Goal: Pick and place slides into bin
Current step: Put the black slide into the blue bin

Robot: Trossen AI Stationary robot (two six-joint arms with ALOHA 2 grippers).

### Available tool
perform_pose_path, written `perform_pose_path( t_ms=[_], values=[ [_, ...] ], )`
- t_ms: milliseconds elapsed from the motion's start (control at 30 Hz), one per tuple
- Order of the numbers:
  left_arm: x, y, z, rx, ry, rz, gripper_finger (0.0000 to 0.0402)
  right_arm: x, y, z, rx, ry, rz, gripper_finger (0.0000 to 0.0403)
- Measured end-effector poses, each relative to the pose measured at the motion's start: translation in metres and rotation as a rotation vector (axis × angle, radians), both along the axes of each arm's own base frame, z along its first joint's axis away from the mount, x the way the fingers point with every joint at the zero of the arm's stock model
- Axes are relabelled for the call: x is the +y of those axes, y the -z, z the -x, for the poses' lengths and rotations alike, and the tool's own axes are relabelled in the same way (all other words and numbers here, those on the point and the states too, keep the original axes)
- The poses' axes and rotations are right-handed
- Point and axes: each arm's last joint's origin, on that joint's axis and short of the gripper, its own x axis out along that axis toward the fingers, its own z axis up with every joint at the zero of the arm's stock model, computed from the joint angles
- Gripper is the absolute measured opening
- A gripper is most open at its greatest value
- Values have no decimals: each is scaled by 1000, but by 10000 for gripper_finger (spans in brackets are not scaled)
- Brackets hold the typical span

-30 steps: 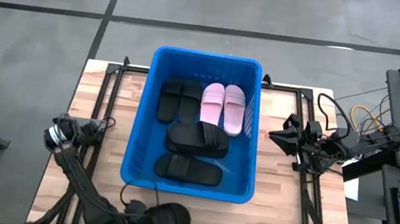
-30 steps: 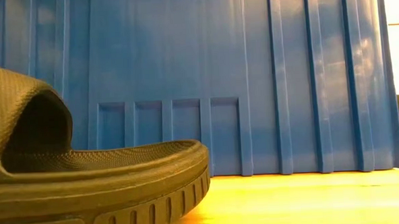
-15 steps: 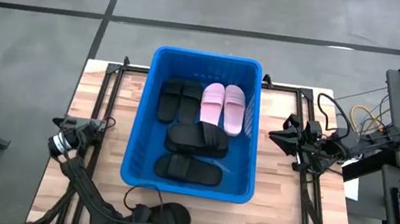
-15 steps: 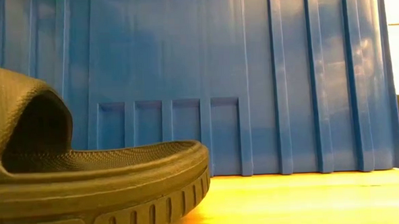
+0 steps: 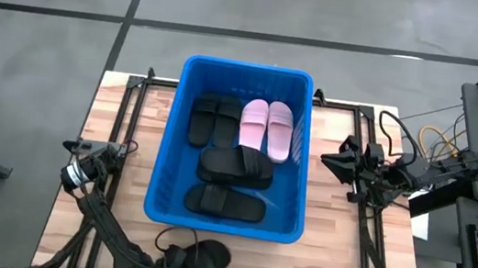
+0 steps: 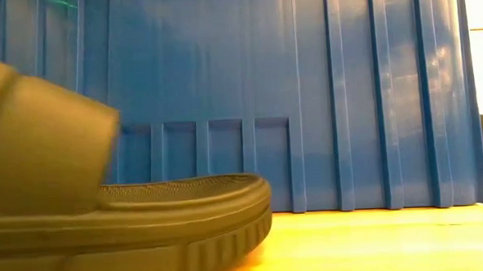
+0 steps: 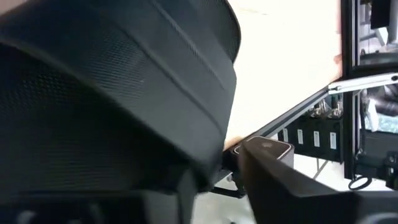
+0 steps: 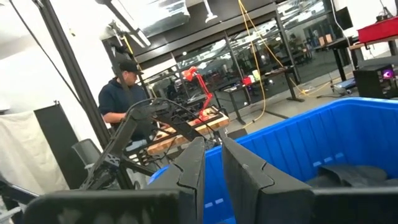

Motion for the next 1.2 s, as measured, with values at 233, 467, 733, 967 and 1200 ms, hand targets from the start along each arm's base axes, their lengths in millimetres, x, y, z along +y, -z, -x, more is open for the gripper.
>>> perform_pose_path(
  t_ms=[233,467,733,967,1200],
  values=[
    [1,-4,0,-12,11,-3,10,0,0,0,0,0,2,48],
    [6,-33,6,-17,130,-5,3,0,0,0,1,0,3,48],
    [37,-92,17,-66,299,-123,1,0,0,0,2,1,9,47],
    [63,-144,31,-204,446,-239,1,0,0,0,1,-2,3,47],
    [86,-192,43,-399,516,-262,0,0,0,0,1,-2,3,47]
  ],
)
